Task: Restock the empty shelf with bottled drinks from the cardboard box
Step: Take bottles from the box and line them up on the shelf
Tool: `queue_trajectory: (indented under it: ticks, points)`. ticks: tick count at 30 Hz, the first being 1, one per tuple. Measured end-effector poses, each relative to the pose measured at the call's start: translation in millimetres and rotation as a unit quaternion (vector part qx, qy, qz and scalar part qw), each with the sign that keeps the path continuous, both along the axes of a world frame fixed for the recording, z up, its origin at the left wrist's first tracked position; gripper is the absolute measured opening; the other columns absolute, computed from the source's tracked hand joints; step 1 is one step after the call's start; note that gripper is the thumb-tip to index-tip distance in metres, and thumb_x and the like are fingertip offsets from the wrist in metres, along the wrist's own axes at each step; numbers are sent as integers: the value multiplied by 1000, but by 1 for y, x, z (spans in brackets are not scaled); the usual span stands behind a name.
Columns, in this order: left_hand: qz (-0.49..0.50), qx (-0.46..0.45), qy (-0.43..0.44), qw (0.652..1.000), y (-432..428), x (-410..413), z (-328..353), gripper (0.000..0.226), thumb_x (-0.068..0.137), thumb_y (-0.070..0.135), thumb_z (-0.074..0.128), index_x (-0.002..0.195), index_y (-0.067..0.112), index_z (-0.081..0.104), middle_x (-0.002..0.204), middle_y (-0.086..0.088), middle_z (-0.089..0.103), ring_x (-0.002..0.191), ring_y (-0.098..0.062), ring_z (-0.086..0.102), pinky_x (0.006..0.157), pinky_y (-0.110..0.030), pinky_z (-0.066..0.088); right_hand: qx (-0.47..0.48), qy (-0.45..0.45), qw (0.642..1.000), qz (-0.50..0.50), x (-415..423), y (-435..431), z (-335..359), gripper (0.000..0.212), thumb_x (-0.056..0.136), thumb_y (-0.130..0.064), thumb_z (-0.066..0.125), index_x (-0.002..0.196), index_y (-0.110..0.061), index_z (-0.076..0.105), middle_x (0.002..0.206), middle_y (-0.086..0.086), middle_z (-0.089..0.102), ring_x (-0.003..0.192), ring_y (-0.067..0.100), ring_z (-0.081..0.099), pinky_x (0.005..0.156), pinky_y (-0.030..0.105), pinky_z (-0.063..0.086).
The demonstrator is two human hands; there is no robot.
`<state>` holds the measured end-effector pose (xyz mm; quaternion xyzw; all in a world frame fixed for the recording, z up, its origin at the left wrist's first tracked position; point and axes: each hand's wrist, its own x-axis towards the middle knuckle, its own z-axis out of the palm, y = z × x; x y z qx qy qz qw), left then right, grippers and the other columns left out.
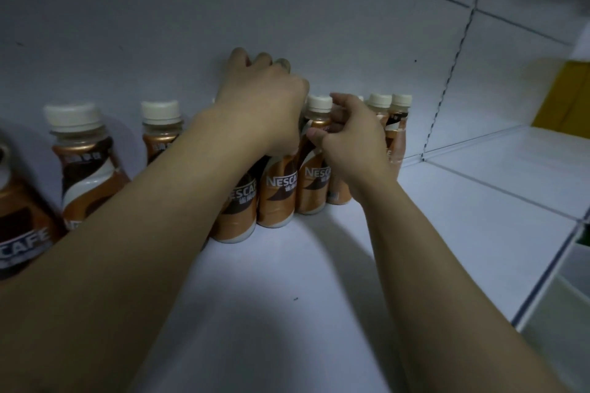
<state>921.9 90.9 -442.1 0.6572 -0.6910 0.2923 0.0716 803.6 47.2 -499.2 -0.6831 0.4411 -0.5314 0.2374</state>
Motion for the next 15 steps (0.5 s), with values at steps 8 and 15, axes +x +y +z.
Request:
queue_trajectory:
  ticks: [8,15]
  points:
    - [-58,-28,45,997,2,-3,3,69,81,53,63,138,18,43,135,-12,47,124,-32,42,99,-45,33,-61,-85,990,-93,-28,-11,50,36,86,-14,67,120,-22,61,112,-9,61,96,3,59,90,30,54]
    - [-100,-36,23,994,-10,-12,-7,50,87,45,58,131,23,49,127,-6,54,116,-28,47,93,-42,37,-72,71,981,-167,-51,-36,8,48,79,-50,72,117,-22,64,111,-4,58,92,9,58,83,24,47]
